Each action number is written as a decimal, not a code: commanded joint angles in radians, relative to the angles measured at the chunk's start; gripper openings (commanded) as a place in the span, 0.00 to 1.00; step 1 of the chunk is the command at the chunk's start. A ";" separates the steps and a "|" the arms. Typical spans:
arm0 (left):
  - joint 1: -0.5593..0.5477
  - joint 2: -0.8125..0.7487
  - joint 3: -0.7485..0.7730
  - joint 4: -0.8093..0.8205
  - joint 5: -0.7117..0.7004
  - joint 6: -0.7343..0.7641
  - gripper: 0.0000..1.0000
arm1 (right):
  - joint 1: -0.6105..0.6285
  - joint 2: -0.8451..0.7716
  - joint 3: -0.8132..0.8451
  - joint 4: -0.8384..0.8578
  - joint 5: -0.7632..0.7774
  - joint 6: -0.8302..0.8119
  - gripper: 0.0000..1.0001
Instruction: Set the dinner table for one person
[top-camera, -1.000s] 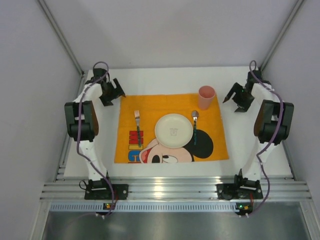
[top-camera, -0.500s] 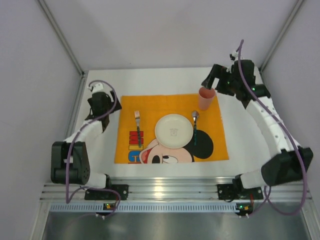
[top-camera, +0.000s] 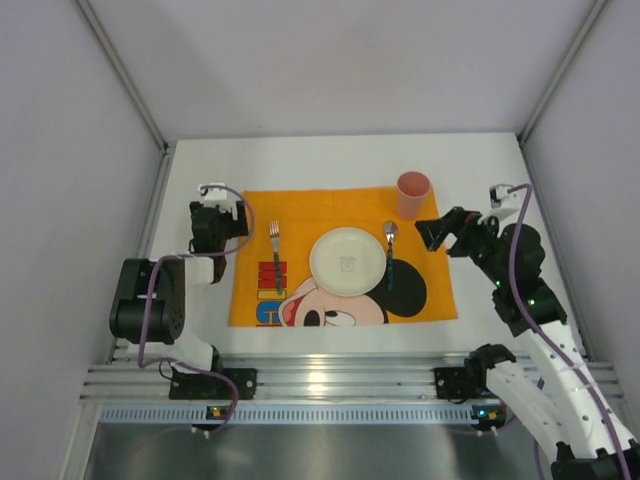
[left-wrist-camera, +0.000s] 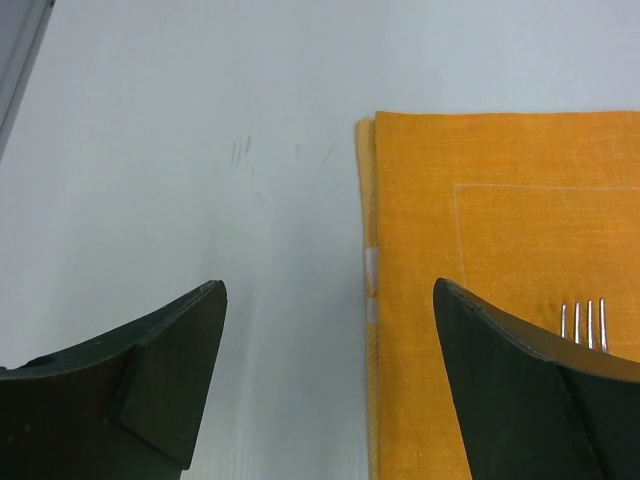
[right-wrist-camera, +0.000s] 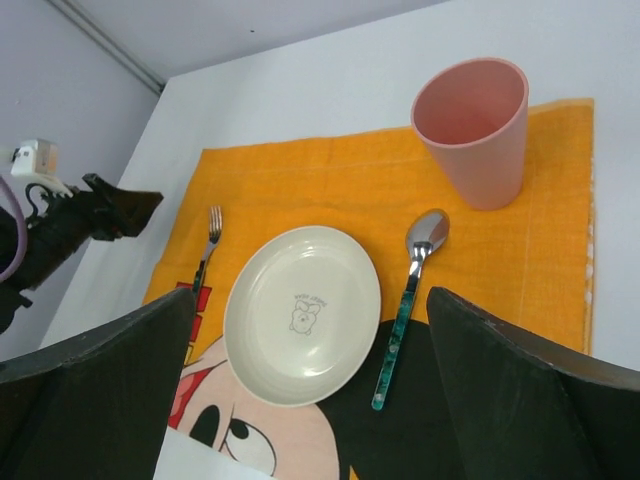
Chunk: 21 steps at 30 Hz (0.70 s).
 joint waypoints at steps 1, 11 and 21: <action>0.004 0.065 0.001 0.237 0.135 0.102 0.89 | 0.014 -0.082 -0.022 0.064 0.010 -0.064 1.00; 0.044 0.183 0.120 0.148 -0.021 0.041 0.85 | 0.012 -0.087 -0.016 -0.012 -0.011 -0.072 1.00; 0.162 0.143 -0.124 0.603 0.338 -0.189 0.84 | 0.015 0.017 0.020 0.017 -0.045 -0.077 1.00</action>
